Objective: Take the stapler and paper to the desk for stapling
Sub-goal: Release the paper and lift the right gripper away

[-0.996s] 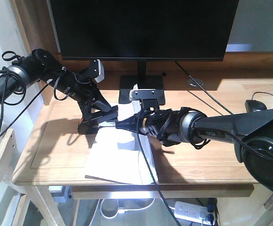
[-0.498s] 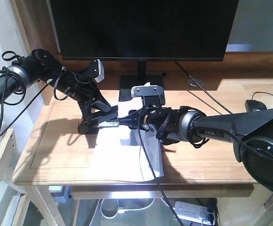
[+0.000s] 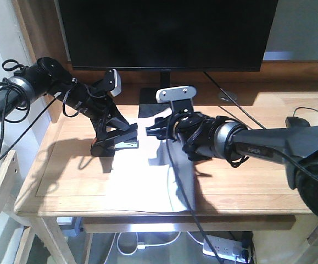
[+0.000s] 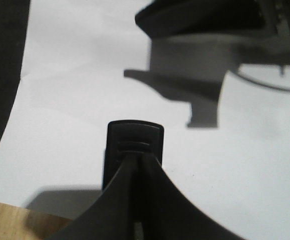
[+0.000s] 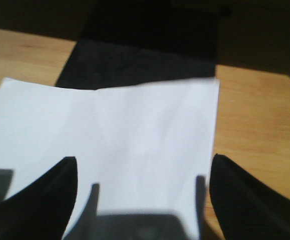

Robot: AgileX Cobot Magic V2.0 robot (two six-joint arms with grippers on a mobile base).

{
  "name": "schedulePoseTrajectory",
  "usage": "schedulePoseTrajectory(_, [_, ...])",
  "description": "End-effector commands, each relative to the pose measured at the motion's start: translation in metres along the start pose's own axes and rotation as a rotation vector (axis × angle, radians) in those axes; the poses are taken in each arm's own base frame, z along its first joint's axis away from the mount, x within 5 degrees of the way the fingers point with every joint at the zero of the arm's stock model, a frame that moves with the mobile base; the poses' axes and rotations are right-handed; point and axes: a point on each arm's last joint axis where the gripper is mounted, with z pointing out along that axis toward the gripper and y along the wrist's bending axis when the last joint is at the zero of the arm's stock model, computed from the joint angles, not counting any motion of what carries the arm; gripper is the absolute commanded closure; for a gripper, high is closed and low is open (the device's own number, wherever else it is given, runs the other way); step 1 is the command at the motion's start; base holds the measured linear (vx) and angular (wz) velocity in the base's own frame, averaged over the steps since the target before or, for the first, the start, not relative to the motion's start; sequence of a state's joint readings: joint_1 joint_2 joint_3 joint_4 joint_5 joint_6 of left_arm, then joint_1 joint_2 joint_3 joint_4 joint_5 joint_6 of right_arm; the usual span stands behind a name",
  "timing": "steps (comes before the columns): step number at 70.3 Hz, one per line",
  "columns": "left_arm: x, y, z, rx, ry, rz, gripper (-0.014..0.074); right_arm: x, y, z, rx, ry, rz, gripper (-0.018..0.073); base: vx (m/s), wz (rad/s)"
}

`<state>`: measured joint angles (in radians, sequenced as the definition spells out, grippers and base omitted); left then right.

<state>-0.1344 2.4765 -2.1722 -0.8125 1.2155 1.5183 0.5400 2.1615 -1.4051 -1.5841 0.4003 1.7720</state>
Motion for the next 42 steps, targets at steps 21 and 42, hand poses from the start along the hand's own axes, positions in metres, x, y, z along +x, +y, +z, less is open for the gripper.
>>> schedulePoseTrajectory(21, [-0.037,-0.007,-0.031,-0.027,-0.085,0.042,0.0603,-0.06,-0.03,-0.058,0.143,-0.035,-0.176,0.0031,0.0,0.0])
schedulePoseTrajectory(42, [-0.037,-0.007,-0.031,-0.027,-0.085,0.042,0.0603,-0.119,-0.056,-0.151,0.108,-0.171,-0.148,0.0031,0.0,0.0])
